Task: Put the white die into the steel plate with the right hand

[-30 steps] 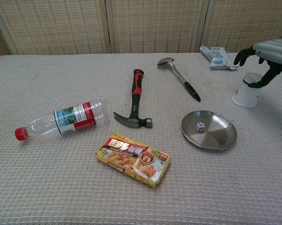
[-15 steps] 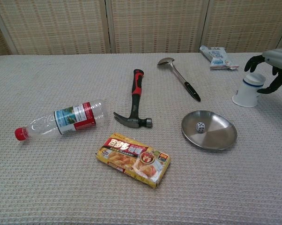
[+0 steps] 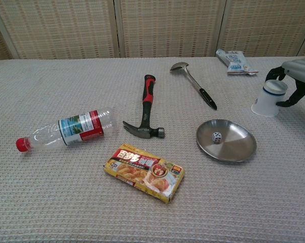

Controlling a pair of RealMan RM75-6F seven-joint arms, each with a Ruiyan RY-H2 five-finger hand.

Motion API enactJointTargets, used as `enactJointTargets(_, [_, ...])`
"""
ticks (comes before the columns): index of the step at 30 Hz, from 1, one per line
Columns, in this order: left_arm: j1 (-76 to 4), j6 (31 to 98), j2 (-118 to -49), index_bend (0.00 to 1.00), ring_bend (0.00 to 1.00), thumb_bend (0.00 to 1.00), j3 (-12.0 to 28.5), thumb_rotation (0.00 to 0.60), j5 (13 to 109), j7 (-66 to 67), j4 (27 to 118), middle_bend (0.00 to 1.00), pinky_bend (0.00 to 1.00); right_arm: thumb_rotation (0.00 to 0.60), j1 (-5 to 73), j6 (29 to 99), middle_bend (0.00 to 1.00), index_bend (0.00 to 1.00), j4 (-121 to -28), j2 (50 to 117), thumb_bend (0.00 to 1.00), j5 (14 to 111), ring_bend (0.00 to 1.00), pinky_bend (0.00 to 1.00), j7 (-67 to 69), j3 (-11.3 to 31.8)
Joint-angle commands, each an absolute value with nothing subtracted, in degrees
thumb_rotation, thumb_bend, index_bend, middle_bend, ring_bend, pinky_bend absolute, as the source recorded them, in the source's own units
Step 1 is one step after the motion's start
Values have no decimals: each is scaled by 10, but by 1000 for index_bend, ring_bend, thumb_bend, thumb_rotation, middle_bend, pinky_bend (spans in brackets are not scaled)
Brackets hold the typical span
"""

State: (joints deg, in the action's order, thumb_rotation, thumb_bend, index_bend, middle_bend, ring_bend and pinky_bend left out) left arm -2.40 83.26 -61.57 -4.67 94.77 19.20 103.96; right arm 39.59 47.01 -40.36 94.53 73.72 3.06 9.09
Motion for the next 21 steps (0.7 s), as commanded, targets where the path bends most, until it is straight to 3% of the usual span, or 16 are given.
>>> enactJointTargets(1, [-24, 833, -616, 181, 194, 560, -47, 600, 948, 192, 1040, 267, 187, 600, 395, 479, 332, 406, -396, 951, 152, 741, 283, 586, 30, 91])
enactJointTargets(9, [-24, 834, -616, 181, 194, 560, -47, 600, 949, 192, 1040, 267, 187, 600, 388, 517, 502, 622, -371, 970, 152, 742, 452, 743, 15, 100])
enactJointTargets(13, [-24, 833, -616, 181, 194, 560, -47, 600, 949, 191, 1039, 267, 187, 600, 384, 544, 521, 652, -384, 968, 152, 750, 479, 757, 20, 102])
enactJointTargets(17, [-25, 831, -616, 181, 193, 560, -47, 600, 947, 192, 1039, 267, 187, 600, 377, 579, 525, 658, -453, 943, 152, 768, 485, 761, 37, 102])
enactJointTargets(21, [-25, 831, -616, 181, 194, 560, -48, 600, 948, 193, 1040, 267, 187, 600, 367, 600, 525, 658, -579, 892, 152, 785, 485, 761, 48, 99])
